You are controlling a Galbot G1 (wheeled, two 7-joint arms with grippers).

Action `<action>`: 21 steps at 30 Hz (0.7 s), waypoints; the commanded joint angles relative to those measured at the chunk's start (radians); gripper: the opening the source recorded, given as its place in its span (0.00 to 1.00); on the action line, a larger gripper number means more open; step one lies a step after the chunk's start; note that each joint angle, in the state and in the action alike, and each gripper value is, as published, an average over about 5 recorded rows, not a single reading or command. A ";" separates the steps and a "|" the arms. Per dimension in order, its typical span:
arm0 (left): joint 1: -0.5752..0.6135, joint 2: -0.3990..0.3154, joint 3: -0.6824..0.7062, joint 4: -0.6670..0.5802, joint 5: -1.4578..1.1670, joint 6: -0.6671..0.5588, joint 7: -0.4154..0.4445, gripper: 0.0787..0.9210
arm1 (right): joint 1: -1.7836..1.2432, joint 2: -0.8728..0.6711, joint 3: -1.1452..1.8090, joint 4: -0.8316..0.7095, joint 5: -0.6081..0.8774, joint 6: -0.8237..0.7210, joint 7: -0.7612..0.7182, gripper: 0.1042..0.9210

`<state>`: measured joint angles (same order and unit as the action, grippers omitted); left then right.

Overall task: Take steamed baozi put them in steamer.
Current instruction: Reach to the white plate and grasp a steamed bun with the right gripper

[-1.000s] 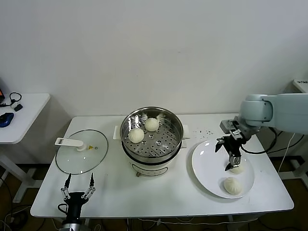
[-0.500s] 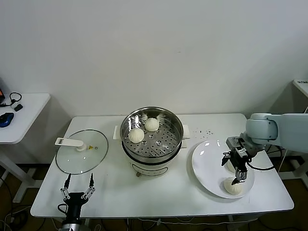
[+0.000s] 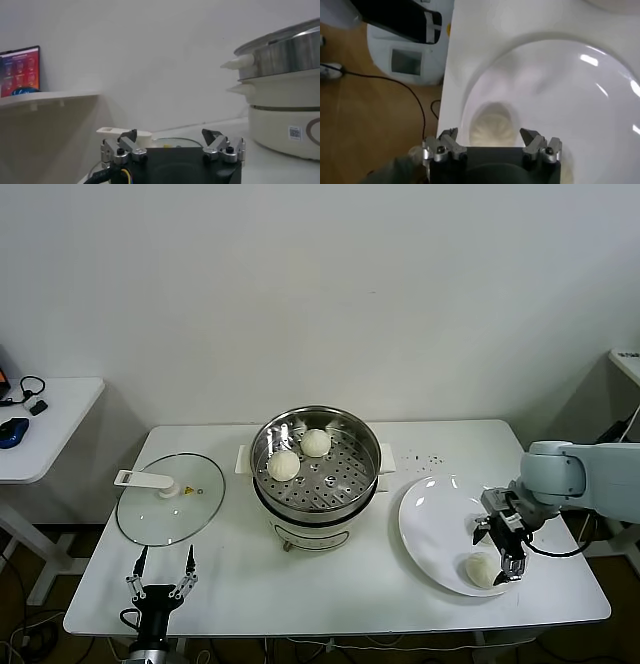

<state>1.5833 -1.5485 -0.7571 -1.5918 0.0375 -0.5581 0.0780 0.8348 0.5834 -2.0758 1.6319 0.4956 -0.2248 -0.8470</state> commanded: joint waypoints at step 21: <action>-0.003 -0.001 -0.004 0.013 0.001 -0.005 -0.003 0.88 | -0.149 -0.003 0.101 -0.077 -0.071 -0.005 0.007 0.88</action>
<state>1.5806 -1.5504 -0.7597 -1.5799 0.0393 -0.5629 0.0757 0.7267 0.5810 -2.0010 1.5709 0.4358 -0.2286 -0.8410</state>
